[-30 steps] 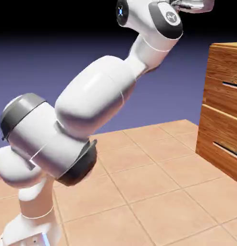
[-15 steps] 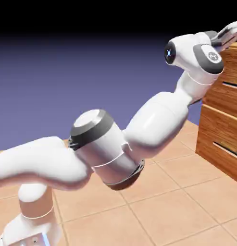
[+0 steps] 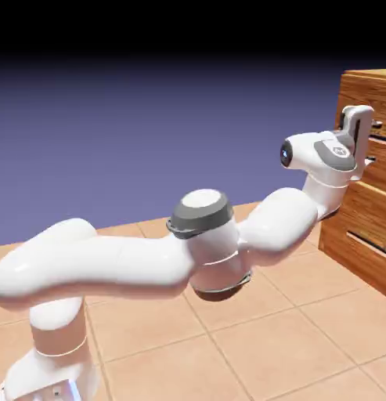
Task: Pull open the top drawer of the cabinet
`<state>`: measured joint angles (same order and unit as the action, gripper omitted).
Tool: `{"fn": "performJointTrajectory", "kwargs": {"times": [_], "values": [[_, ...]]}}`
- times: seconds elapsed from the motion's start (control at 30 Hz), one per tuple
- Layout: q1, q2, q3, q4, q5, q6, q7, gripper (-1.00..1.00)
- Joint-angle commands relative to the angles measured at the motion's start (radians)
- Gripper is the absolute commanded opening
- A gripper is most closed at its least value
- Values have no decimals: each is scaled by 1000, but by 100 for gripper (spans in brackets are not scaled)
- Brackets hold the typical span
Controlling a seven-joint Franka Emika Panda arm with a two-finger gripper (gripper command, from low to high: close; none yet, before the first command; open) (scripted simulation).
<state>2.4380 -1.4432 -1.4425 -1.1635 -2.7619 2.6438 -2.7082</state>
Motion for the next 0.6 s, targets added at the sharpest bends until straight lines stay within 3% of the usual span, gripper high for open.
{"fn": "performJointTrajectory", "kwargs": {"times": [0.0,0.3,0.33,0.57], "values": [[22,-4,3,36,6,14,-16,0],[209,-41,32,346,54,130,-157,0],[209,-41,32,346,54,130,-157,-100],[83,-42,36,129,2,42,-78,-100]]}}
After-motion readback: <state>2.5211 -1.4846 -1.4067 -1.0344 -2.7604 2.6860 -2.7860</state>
